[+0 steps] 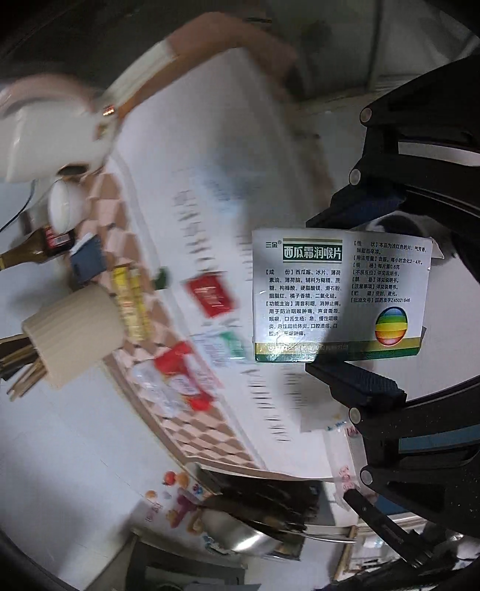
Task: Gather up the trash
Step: 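Carry the clear wrapper in the left tool while the right tool drops the green box into the bin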
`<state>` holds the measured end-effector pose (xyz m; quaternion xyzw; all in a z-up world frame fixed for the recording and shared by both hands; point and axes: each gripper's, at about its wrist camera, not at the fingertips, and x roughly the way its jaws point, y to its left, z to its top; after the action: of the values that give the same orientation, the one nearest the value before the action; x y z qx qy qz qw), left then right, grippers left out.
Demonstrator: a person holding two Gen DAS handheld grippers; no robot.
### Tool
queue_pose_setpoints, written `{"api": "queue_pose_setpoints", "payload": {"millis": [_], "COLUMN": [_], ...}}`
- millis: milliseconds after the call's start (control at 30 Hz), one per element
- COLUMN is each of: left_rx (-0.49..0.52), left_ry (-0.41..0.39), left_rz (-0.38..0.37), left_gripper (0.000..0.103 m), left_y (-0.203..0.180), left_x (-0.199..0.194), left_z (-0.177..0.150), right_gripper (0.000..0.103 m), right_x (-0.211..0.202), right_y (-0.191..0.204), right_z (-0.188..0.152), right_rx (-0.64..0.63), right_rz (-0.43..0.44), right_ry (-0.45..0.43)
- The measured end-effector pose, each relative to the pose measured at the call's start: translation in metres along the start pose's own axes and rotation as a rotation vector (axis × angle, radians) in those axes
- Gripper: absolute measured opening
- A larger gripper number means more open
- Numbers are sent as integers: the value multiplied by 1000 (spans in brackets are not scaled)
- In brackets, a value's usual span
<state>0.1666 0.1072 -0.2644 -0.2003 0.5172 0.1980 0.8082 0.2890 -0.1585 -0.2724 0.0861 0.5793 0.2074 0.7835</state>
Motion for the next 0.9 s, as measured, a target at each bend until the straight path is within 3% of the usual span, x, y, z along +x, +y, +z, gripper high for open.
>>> {"api": "queue_pose_setpoints", "payload": {"millis": [200,467,700,900], "left_rx": [27,-30,-74,-79], "left_ry": [237,515,705,798], "left_rz": [-3,-11,-36,-59], "left_gripper": [3,3,3,8], "left_y": [11,19,28,36], "left_x": [88,280,469,542], "left_z": [-87,-181,-257,-303], "right_gripper": [70,70,70,70], "right_x": [47,202,370,467], "right_y": [-28,-102,-166,-202], "right_z": [-112,-243,-319,-358], "right_rx": [32,74,68,49], "right_rz": [-35,-98,-116,-139], "right_ry": [139,391,534,595]}}
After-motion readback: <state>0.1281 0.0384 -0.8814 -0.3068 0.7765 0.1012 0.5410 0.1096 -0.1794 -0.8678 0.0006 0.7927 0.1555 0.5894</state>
